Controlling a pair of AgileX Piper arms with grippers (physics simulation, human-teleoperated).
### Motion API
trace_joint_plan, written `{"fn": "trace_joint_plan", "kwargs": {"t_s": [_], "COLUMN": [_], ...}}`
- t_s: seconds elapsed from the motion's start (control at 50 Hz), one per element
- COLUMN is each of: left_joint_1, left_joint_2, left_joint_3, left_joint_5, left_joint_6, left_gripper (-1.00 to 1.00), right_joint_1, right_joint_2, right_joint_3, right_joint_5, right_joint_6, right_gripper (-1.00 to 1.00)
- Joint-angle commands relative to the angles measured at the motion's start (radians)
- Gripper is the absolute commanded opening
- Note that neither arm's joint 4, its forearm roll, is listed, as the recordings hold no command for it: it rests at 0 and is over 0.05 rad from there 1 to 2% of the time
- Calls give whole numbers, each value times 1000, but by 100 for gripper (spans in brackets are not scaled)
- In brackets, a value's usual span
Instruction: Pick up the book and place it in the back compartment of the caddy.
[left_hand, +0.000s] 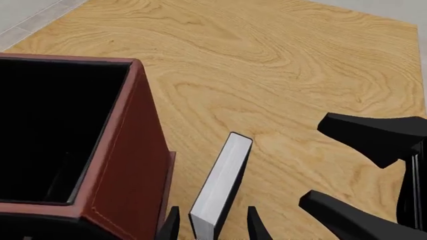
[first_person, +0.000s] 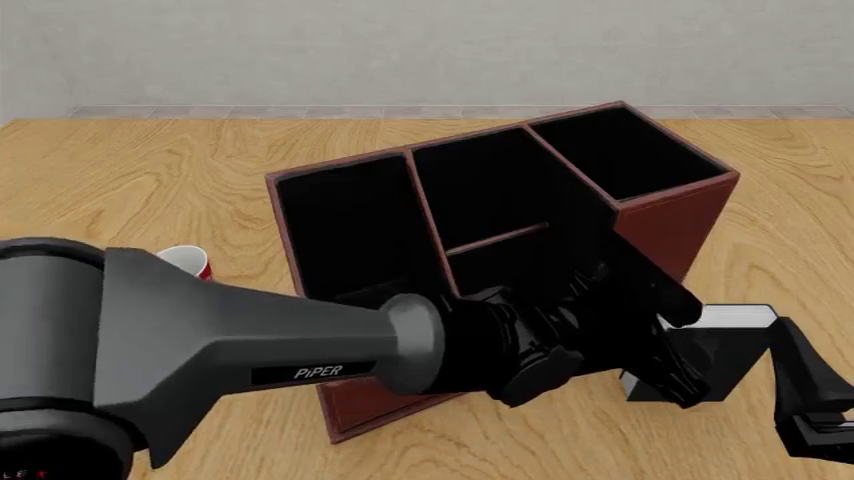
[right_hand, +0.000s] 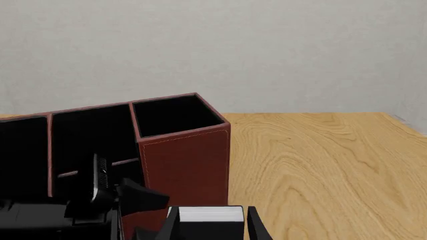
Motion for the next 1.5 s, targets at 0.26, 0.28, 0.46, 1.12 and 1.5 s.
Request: {"fn": "trace_joint_plan", "kwargs": {"t_s": [0.26, 0.28, 0.46, 1.12, 1.5], "left_joint_1": [-5, -8, 3, 5, 0], "left_joint_2": [38, 41, 65, 83, 21], "left_joint_3": [-2, -2, -20, -38, -4], "left_joint_5": [-18, -20, -18, -22, -30], "left_joint_6": [8, 9, 13, 29, 56], "left_gripper": [100, 100, 100, -100, -100], "right_joint_1": [0, 0, 0, 1, 1], "right_joint_2": [6, 4, 3, 2, 0], "right_joint_3": [1, 1, 0, -2, -1], "right_joint_5": [-5, -4, -2, 0, 1], "right_joint_6": [2, 1, 1, 0, 0], "right_gripper": [100, 100, 100, 100, 100]}}
